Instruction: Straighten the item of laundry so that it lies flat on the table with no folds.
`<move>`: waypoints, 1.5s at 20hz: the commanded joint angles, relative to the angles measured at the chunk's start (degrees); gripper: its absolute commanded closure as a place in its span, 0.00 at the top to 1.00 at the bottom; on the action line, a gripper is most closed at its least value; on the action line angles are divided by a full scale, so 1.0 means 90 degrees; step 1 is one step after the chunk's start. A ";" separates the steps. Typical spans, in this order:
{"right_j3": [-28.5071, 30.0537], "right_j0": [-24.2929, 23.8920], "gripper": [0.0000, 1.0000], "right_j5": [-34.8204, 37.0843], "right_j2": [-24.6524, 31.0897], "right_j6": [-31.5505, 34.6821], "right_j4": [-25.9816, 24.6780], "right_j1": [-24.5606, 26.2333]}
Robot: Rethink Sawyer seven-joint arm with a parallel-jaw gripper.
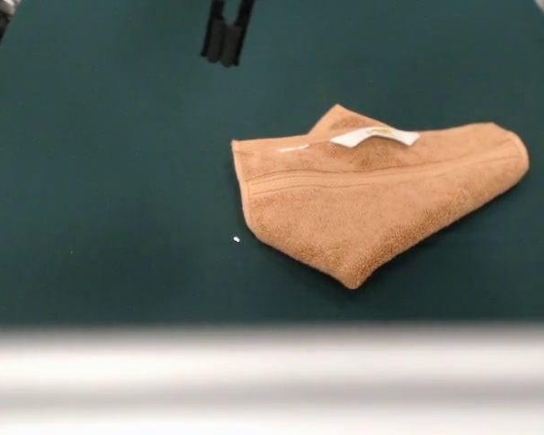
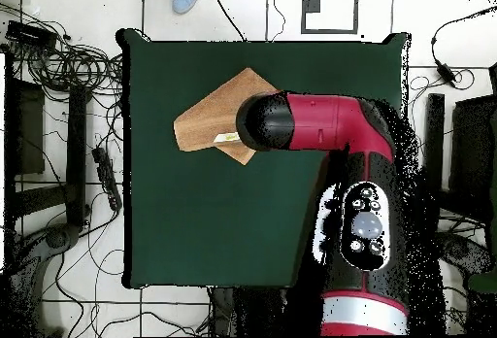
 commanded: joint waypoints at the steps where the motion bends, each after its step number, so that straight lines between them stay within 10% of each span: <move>1: 0.0853 0.0118 0.00 -0.0685 0.1008 0.0875 0.0550 -0.0030; 30: -0.0519 0.1122 0.00 -0.0814 0.0327 0.1437 0.1834 0.1122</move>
